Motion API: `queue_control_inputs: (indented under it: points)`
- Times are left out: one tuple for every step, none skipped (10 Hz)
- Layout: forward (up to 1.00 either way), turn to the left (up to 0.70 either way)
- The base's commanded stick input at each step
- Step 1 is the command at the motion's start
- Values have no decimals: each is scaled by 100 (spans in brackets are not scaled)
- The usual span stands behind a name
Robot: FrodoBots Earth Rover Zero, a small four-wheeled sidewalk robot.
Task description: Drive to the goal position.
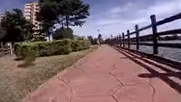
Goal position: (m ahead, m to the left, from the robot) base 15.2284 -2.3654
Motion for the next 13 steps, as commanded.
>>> queue_control_inputs:
  points:
    - [70,0]
    - [70,0]
    - [70,0]
    - [70,0]
    - [70,0]
    - [70,0]
    - [70,0]
    - [70,0]
    - [70,0]
    - [70,0]
    - [70,0]
    - [70,0]
    - [70,0]
